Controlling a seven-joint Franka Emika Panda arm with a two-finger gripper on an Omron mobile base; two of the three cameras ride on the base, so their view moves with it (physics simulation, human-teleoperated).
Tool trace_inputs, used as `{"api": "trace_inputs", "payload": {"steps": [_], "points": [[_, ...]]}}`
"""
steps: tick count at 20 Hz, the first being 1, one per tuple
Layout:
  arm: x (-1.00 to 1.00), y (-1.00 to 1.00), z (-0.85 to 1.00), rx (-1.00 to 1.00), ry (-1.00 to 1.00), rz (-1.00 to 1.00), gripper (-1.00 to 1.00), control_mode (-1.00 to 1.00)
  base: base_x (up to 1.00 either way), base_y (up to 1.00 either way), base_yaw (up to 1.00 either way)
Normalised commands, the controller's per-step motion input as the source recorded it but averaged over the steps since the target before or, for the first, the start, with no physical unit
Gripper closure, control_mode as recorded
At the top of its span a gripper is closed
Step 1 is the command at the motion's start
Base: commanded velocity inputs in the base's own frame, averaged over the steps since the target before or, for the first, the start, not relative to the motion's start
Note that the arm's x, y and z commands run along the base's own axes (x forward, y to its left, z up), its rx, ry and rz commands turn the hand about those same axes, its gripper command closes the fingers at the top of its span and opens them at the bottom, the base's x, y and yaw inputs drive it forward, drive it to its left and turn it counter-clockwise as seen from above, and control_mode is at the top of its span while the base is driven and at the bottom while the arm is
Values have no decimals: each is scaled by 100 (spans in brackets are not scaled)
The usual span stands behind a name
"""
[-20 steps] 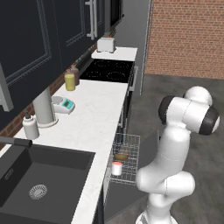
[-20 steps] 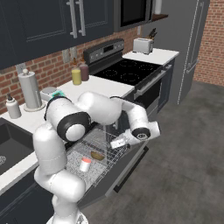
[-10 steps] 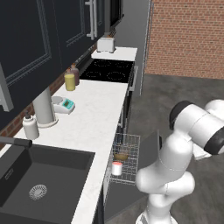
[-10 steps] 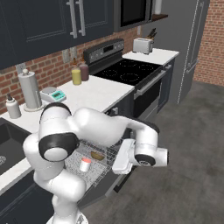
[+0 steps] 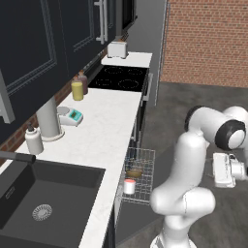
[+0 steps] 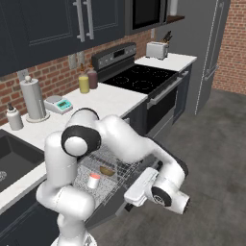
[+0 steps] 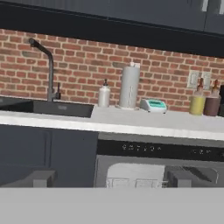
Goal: Pick up the cup and bowl from the counter, place them in the dishwasher, and close the dishwasher door.
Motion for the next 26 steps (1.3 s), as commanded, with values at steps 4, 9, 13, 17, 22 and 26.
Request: {"api": "trace_inputs", "payload": {"steps": [4, 9, 13, 17, 22, 26], "points": [[6, -83, -58, 45, 0, -16, -100, -100, 0, 0, 0], [20, -50, -49, 48, -1, 0, -100, -100, 0, 0, 0], [21, -3, -66, 28, -2, 19, -100, -100, 0, 0, 0], [7, -20, -48, 5, -3, 17, -100, -100, 0, 0, 0], [4, -22, -49, 0, -3, 18, -100, -100, 0, 0, 0], [15, -9, -51, -7, -1, 22, -100, -100, 0, 0, 0]]}}
